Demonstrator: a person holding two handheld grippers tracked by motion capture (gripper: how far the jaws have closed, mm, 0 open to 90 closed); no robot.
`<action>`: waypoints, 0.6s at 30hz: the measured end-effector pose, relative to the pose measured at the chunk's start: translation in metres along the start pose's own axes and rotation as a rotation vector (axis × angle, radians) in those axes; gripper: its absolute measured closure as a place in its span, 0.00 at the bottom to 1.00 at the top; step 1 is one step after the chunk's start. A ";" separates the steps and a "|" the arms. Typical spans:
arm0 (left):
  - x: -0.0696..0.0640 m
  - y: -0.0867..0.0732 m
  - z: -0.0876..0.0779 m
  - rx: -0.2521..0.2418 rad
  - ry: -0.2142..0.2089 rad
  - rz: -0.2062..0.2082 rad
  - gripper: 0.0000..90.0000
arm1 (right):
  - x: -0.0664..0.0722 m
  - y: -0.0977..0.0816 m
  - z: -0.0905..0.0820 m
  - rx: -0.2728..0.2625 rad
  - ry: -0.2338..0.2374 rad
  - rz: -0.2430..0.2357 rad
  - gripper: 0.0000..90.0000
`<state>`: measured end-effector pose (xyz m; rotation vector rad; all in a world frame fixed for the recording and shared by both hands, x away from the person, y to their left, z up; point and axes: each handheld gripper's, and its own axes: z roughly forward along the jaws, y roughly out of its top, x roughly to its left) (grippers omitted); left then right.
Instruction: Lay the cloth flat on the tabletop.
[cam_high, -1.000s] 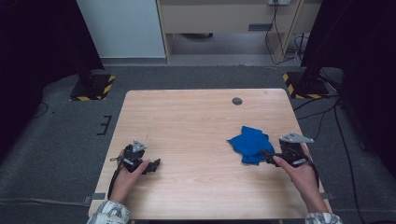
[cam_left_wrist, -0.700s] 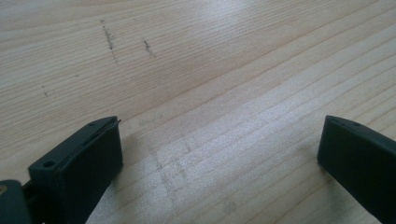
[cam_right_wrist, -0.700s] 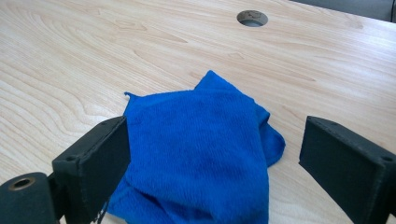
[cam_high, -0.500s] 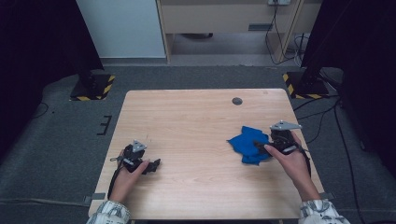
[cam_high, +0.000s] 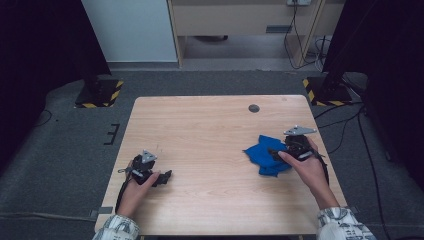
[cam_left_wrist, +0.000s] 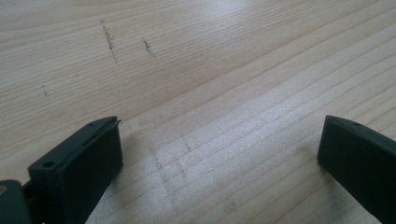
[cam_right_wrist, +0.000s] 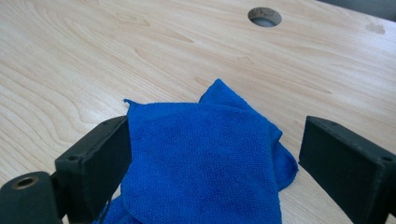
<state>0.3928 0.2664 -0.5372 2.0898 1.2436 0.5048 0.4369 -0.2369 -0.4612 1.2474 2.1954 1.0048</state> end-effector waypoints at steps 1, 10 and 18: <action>0.000 0.000 0.000 0.000 0.000 0.000 0.00 | 0.000 0.000 0.001 0.007 0.001 0.000 0.10; 0.000 0.000 0.000 0.001 -0.001 0.001 0.00 | -0.001 -0.015 0.023 0.072 -0.001 -0.003 0.10; 0.000 0.000 0.000 0.001 -0.002 0.002 0.00 | 0.001 -0.034 0.047 0.144 -0.003 -0.003 0.10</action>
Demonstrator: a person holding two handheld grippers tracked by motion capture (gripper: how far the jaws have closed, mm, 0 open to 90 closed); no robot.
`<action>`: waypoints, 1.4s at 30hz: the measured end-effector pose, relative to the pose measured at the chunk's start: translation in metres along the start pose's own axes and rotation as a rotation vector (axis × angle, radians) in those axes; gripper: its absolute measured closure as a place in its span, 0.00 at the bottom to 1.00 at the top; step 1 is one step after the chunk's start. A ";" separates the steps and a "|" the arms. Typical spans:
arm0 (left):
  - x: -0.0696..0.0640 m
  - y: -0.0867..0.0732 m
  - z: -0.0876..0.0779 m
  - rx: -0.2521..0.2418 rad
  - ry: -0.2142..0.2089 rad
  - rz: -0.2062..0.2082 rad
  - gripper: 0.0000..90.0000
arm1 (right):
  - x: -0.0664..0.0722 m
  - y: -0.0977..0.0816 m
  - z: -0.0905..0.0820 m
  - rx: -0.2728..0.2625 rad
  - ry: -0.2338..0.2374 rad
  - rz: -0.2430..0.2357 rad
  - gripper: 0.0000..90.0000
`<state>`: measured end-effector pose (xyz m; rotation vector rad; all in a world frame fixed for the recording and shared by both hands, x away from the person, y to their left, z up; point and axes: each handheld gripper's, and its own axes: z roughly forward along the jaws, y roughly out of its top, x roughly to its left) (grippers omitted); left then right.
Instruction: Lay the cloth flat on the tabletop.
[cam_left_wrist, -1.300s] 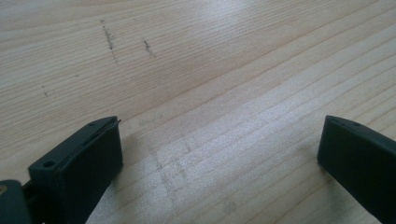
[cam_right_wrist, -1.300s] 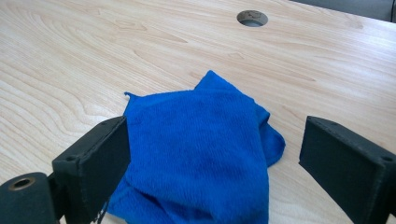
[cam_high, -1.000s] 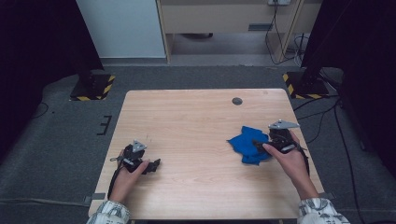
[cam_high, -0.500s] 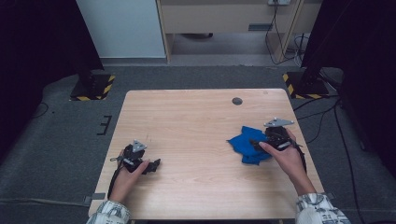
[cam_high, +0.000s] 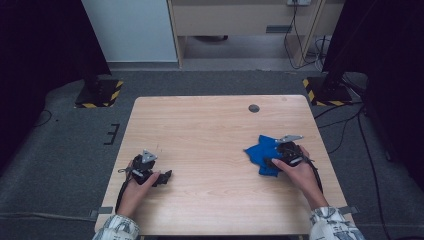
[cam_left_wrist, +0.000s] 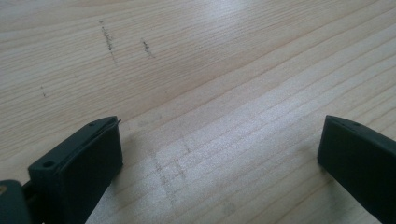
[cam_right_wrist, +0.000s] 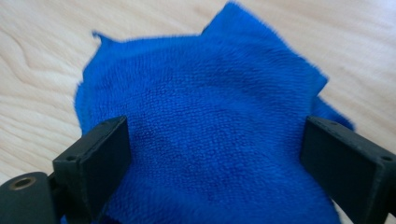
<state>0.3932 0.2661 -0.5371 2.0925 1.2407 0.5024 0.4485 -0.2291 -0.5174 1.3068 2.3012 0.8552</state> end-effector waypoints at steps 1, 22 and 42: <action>0.000 0.000 0.000 0.000 0.000 0.000 0.00 | 0.001 -0.001 0.002 0.002 -0.005 -0.004 0.10; 0.000 0.000 0.000 0.000 0.000 0.000 0.00 | 0.001 -0.012 -0.003 -0.062 0.097 -0.002 0.76; 0.000 0.000 0.000 0.000 -0.001 0.001 0.00 | 0.043 0.050 -0.026 -0.165 0.133 -0.107 0.79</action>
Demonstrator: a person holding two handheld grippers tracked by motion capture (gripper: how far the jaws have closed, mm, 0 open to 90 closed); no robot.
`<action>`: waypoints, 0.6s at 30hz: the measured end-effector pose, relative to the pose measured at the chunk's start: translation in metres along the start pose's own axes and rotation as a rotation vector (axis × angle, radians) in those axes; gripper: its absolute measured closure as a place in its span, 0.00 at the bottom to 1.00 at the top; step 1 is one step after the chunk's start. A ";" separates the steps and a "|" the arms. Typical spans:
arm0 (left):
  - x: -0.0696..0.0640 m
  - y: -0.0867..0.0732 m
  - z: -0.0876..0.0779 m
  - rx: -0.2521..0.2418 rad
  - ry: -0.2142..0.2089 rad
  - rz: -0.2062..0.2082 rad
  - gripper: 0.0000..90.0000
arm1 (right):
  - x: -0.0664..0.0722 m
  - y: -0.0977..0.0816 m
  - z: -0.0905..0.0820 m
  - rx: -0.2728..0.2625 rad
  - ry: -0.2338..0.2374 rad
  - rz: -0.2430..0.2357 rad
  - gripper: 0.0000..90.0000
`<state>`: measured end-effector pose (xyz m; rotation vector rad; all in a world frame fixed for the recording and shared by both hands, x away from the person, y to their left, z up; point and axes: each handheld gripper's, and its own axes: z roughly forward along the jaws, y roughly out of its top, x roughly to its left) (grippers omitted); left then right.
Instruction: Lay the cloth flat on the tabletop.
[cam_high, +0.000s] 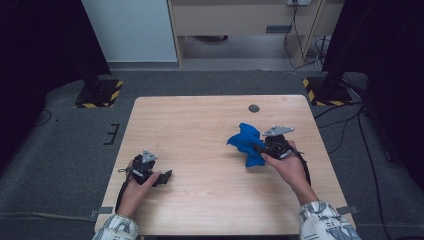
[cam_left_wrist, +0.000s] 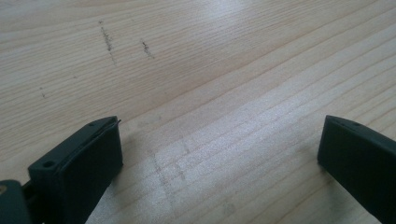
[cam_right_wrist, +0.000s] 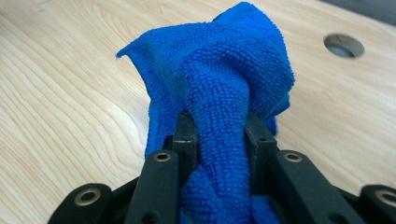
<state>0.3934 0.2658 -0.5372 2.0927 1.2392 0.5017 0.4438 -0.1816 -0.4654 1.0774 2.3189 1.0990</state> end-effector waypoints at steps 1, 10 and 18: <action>0.000 0.000 0.000 0.000 0.000 0.001 0.00 | 0.002 0.002 0.001 -0.002 0.003 -0.002 0.79; 0.000 0.000 0.000 0.000 -0.001 0.002 0.00 | 0.021 0.027 0.011 -0.014 0.027 -0.038 0.79; 0.000 0.000 0.001 -0.001 -0.004 0.004 0.00 | 0.036 0.040 0.023 -0.004 0.039 -0.067 0.79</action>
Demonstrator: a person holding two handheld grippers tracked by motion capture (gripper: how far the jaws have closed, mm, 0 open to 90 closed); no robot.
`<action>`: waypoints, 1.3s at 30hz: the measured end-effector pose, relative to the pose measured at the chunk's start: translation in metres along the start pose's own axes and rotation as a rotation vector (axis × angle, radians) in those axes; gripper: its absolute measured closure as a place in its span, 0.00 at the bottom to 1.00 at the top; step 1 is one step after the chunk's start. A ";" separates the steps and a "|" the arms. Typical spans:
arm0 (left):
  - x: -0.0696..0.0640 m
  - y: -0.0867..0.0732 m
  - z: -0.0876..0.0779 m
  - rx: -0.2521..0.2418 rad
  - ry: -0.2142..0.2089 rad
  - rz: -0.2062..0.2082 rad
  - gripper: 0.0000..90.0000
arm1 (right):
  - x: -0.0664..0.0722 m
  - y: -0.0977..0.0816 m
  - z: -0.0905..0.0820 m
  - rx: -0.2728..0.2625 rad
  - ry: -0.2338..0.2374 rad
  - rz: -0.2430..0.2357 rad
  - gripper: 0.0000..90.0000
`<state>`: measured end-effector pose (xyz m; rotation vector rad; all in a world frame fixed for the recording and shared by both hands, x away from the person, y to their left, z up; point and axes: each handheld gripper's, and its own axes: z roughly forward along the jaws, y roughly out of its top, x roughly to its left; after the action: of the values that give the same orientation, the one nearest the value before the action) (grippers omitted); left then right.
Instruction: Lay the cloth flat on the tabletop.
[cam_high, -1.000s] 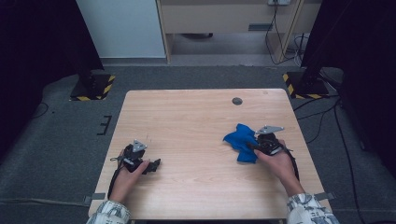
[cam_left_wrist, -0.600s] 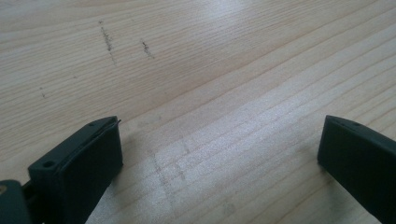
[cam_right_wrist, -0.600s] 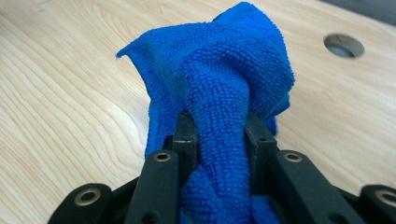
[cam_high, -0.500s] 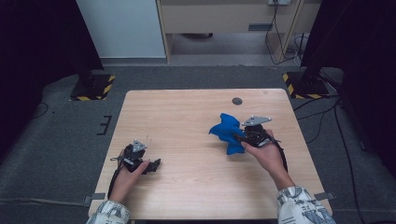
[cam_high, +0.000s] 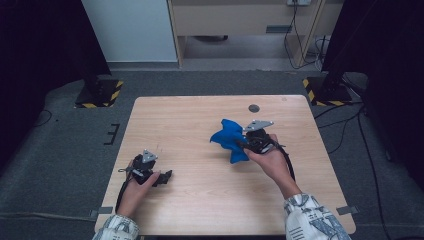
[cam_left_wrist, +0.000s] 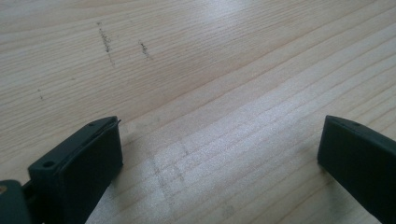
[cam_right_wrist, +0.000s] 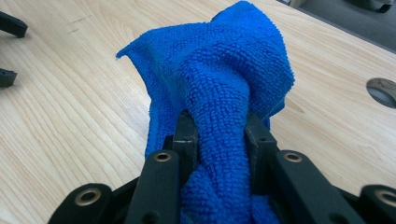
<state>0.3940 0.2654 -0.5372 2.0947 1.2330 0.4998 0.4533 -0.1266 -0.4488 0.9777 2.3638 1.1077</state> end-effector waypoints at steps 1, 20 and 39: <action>0.000 0.000 0.000 0.000 0.000 0.000 0.00 | 0.002 0.002 0.001 0.000 0.001 -0.001 0.79; 0.000 0.000 0.000 0.000 -0.002 0.002 0.00 | 0.033 0.011 0.039 0.051 0.038 -0.044 0.79; -0.002 0.001 0.001 0.000 -0.005 0.006 0.00 | 0.055 -0.027 0.074 0.123 0.028 -0.004 0.76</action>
<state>0.3948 0.2626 -0.5373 2.0988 1.2237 0.4967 0.4443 -0.0605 -0.5180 1.0045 2.4799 0.9906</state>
